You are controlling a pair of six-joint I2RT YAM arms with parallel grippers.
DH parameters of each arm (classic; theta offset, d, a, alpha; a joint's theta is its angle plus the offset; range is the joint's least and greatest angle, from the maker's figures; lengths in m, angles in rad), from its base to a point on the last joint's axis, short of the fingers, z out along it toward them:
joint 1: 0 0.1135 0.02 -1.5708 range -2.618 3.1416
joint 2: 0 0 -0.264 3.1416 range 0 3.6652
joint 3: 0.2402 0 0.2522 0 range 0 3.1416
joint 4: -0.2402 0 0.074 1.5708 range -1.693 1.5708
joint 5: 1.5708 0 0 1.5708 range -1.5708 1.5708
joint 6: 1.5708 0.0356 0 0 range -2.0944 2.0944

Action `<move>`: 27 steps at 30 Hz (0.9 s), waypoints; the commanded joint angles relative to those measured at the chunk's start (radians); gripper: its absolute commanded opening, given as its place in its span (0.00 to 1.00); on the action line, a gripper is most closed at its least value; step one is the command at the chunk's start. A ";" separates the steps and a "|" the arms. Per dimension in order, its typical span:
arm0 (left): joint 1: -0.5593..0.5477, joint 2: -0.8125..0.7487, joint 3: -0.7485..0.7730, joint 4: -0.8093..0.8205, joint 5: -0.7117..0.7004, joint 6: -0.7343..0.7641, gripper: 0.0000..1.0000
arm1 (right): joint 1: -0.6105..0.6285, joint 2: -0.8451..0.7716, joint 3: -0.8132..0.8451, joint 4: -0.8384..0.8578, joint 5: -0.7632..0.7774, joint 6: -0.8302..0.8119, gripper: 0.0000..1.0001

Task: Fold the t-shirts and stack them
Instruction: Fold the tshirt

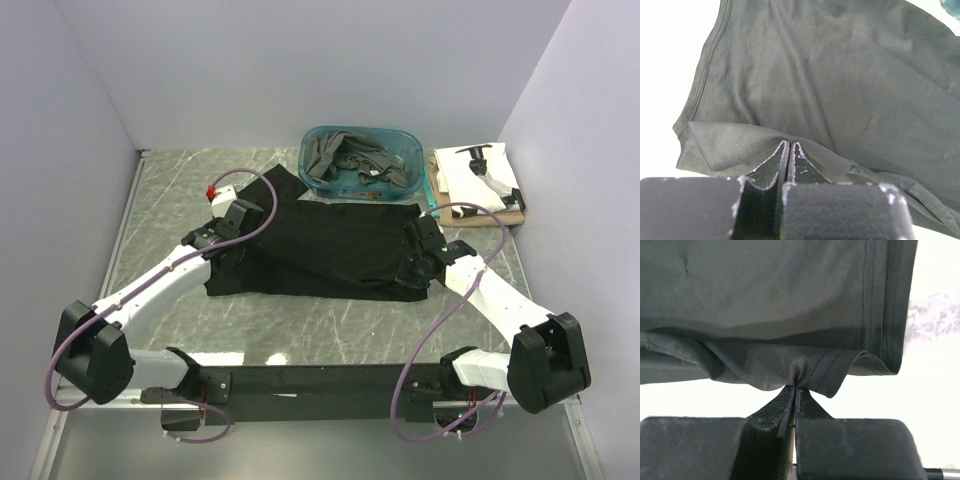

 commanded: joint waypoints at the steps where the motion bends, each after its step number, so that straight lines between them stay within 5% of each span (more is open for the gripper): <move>1: 0.029 0.037 0.049 0.101 0.025 0.058 0.01 | -0.019 0.010 0.053 0.062 -0.011 -0.032 0.00; 16: 0.136 0.290 0.121 0.242 0.130 0.135 0.01 | -0.107 0.177 0.113 0.173 0.012 -0.043 0.00; 21: 0.174 0.350 0.146 0.260 0.121 0.141 0.01 | -0.137 0.217 0.137 0.228 0.089 -0.015 0.23; 24: 0.208 0.396 0.193 0.232 0.151 0.155 0.27 | -0.150 0.229 0.168 0.230 0.144 -0.007 0.31; 25: 0.211 0.410 0.216 0.231 0.159 0.163 0.50 | -0.151 0.226 0.174 0.229 0.158 -0.004 0.37; 26: 0.211 0.411 0.222 0.236 0.176 0.175 0.99 | -0.151 0.208 0.177 0.231 0.160 -0.003 0.40; 27: 0.210 0.413 0.230 0.238 0.191 0.187 0.99 | -0.153 0.193 0.176 0.239 0.155 -0.007 0.41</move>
